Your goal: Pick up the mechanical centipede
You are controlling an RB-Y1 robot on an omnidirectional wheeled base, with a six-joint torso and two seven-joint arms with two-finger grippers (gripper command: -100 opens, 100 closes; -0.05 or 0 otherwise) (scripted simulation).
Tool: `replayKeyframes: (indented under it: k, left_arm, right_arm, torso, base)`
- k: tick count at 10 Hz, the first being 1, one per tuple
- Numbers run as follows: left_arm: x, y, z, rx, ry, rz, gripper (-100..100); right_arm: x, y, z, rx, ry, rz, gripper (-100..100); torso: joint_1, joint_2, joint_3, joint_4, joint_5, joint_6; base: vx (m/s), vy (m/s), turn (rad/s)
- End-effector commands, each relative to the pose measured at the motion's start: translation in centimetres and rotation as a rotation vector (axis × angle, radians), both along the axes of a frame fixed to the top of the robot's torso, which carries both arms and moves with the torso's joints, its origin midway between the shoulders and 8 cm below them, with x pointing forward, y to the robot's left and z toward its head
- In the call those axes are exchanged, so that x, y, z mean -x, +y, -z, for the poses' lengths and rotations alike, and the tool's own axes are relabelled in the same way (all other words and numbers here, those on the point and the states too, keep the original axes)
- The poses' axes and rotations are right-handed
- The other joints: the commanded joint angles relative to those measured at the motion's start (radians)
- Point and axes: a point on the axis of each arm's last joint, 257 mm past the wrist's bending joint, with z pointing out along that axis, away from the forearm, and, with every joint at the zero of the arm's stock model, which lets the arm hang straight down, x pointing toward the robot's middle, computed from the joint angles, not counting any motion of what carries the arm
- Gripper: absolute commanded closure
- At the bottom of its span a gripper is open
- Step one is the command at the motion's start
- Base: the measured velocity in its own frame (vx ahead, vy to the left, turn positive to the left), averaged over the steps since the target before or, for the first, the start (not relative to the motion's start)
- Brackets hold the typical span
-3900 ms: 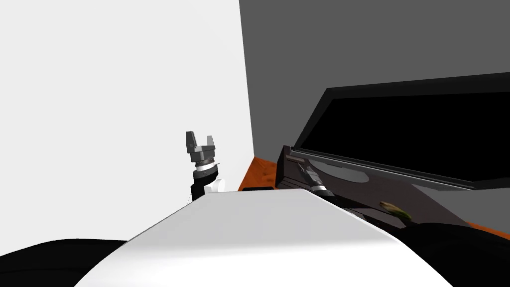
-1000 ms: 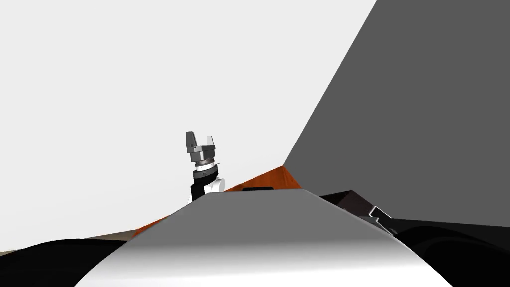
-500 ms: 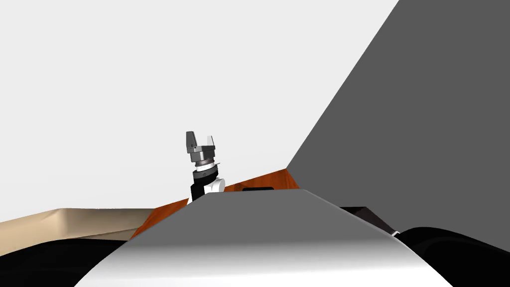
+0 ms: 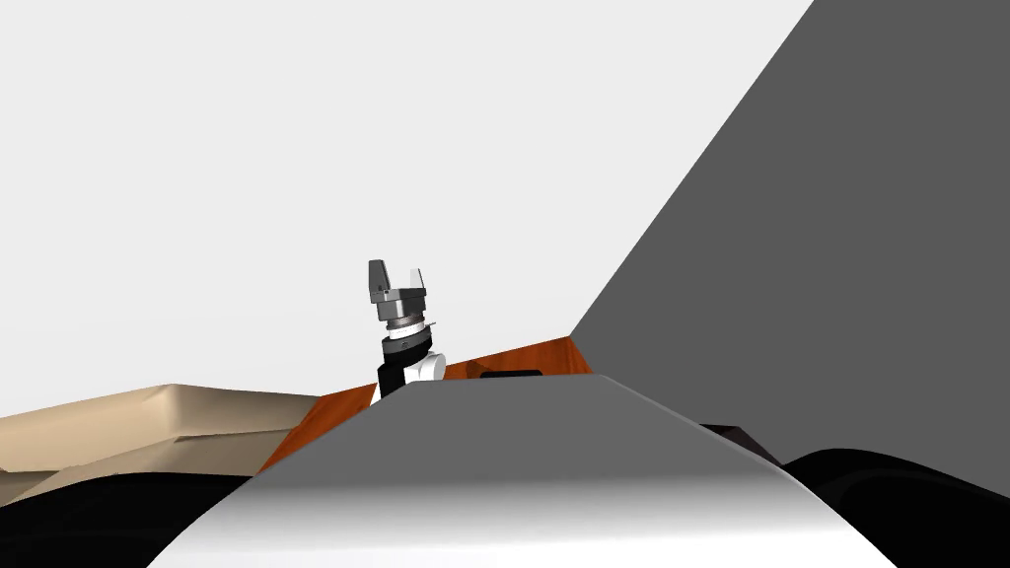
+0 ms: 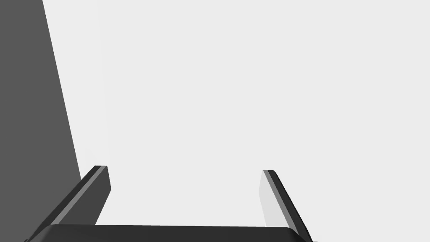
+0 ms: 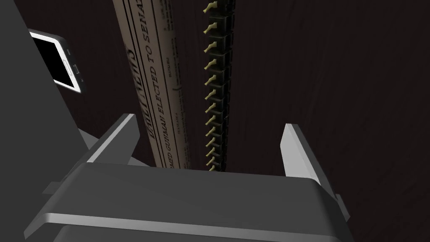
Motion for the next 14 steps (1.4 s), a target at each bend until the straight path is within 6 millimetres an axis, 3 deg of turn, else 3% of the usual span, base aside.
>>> replayKeyframes:
  k: [1, 4, 5, 9, 10, 11, 14]
  left_arm:
    - [0.0, 0.0, 0.0, 0.000, 0.000, 0.000, 0]
    - [0.0, 0.0, 0.0, 0.000, 0.000, 0.000, 0]
    - [0.0, 0.0, 0.0, 0.000, 0.000, 0.000, 0]
    - [0.0, 0.0, 0.0, 0.000, 0.000, 0.000, 0]
    - [0.0, 0.0, 0.0, 0.000, 0.000, 0.000, 0]
    - [0.0, 0.0, 0.0, 0.000, 0.000, 0.000, 0]
    - [0.0, 0.0, 0.0, 0.000, 0.000, 0.000, 0]
  right_arm:
    - [-0.5, -0.1, 0.7, 0.001, -0.002, 0.006, -100]
    - [-1.0, -0.1, 1.3, 0.000, -0.004, 0.010, -100]
    - [-1.0, -0.1, 1.4, 0.000, -0.004, 0.011, 100]
    - [-1.0, -0.1, 1.4, 0.000, -0.004, 0.009, 100]
    - [-1.0, -0.1, 1.4, 0.000, -0.004, 0.009, 0]
    - [-0.5, -0.1, 0.7, 0.001, -0.002, 0.006, 100]
    - [0.0, 0.0, 0.1, 0.000, 0.001, 0.003, 100]
  torso:
    - [0.000, 0.000, 0.000, 0.000, 0.000, 0.000]
    - [-0.004, 0.003, 0.002, 0.001, -0.001, 0.000]
    - [-0.005, 0.002, 0.002, 0.001, -0.002, 0.000]
    - [-0.008, 0.001, 0.001, 0.001, -0.003, 0.000]
    - [-0.008, 0.001, 0.001, 0.001, -0.003, 0.000]
    - [-0.008, 0.001, 0.001, 0.001, -0.003, 0.000]
    - [-0.006, -0.003, -0.001, 0.000, -0.003, 0.000]
  base:
    - [-0.057, -0.009, 0.048]
    - [-0.046, -0.010, 0.025]
    - [0.000, 0.000, 0.000]
    - [0.000, 0.000, 0.000]
    - [0.000, 0.000, 0.000]
    - [0.039, 0.002, -0.044]
    - [0.051, 0.016, -0.033]
